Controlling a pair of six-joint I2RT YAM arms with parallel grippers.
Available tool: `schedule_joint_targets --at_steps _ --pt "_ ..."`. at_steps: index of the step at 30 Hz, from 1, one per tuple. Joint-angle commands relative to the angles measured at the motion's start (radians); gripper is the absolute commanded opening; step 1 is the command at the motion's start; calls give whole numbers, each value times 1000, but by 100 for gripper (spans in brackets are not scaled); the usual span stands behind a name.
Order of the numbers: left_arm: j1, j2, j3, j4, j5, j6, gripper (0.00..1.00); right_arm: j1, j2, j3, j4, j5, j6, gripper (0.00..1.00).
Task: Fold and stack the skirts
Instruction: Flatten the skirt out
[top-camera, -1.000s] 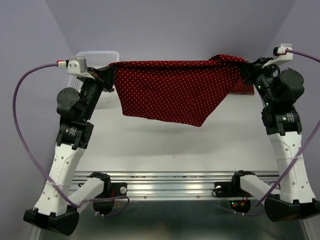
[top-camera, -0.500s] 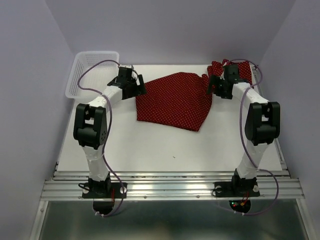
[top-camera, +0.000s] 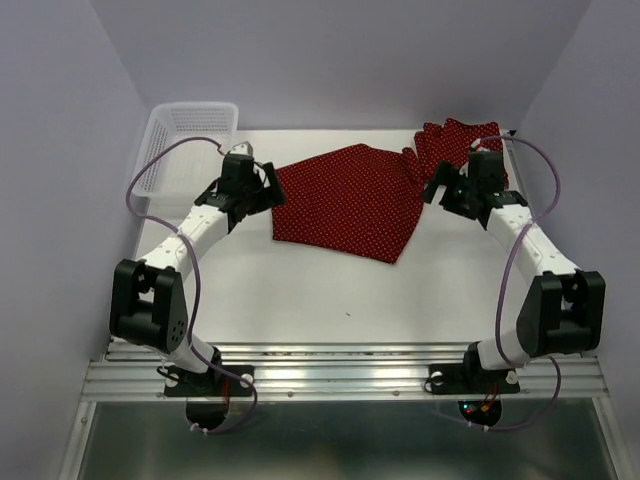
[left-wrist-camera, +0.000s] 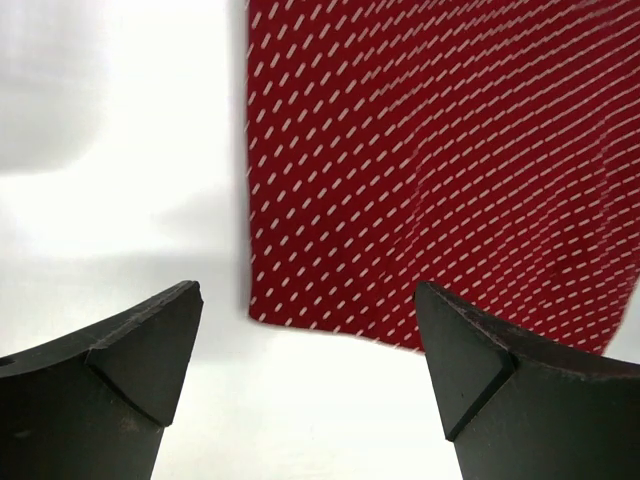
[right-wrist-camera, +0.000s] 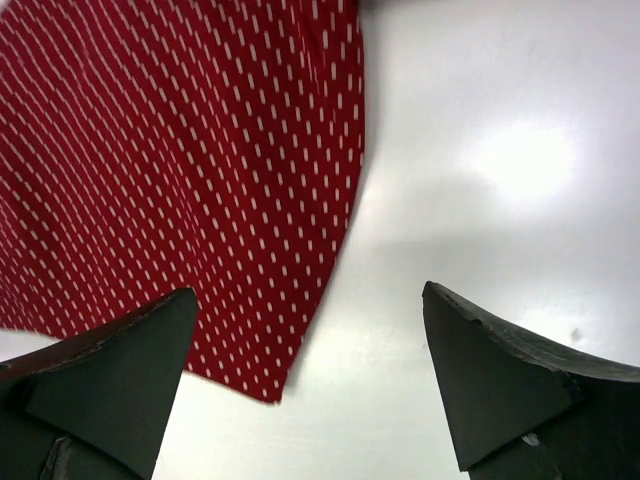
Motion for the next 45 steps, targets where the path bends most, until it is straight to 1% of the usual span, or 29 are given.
schedule_joint_targets --at_steps 1,5,8,11,13,14,16,18,19,20,22,23,24,25,26,27,28,29,30,31,32,33,35,37,39,41,42,44,45 --pt "5 -22 -129 20 -29 -58 99 42 -14 -120 22 -127 52 100" --pt "5 9 -189 51 -13 -87 99 114 -2 -186 14 -158 55 100" --pt "7 40 -213 88 -4 -106 99 127 21 -224 19 -161 72 100" --pt "8 90 -226 151 48 -116 98 136 55 -252 45 -159 83 100" --pt "7 121 -221 161 82 -119 95 145 76 -260 65 -181 92 100" --pt "7 150 -216 163 94 -124 91 145 87 -263 83 -188 95 99" --pt "5 173 -219 203 129 -126 88 157 107 -267 102 -196 109 98" --pt "5 199 -224 226 158 -126 78 167 128 -275 122 -198 115 92" --pt "5 207 -223 229 180 -124 71 167 134 -275 125 -198 121 90" --pt "5 209 -224 234 189 -123 66 167 144 -277 137 -198 126 89" --pt "5 213 -230 238 192 -121 58 176 150 -284 154 -211 136 83" --pt "5 213 -235 238 189 -121 45 176 154 -287 171 -219 139 81" --pt "4 213 -239 240 188 -121 36 176 165 -287 177 -228 144 77" --pt "4 215 -239 241 188 -116 15 176 171 -287 184 -244 150 75" --pt "4 218 -235 243 191 -113 6 186 177 -289 206 -250 156 70" --pt "5 222 -230 246 194 -110 0 186 190 -289 218 -256 161 67" --pt "4 224 -227 252 206 -107 0 186 196 -289 229 -271 167 62" --pt "4 222 -223 260 217 -104 0 186 205 -278 237 -276 170 50" --pt "4 209 -223 279 224 -104 0 186 213 -271 237 -277 170 42" --pt "5 193 -226 292 234 -109 0 186 220 -254 238 -281 169 32" --pt "4 178 -229 301 237 -112 0 186 220 -244 241 -284 163 25" --pt "5 137 -229 313 238 -112 0 186 216 -234 244 -288 155 12" --pt "4 86 -232 338 249 -109 0 186 181 -200 258 -287 127 1" --pt "4 2 -227 349 252 -104 0 186 138 -180 270 -258 103 1" --pt "4 -79 -201 349 255 -100 0 186 50 -154 284 -233 84 1" --pt "2 -138 -178 349 258 -100 0 186 -19 -142 287 -163 64 1" --pt "1 -199 -155 353 257 -100 0 186 -90 -134 289 -140 57 1" --pt "-1 -264 -126 349 232 -100 0 186 -160 -114 293 -94 26 1" --pt "-2 -328 -91 352 215 -100 0 186 -221 -76 277 -87 12 1"
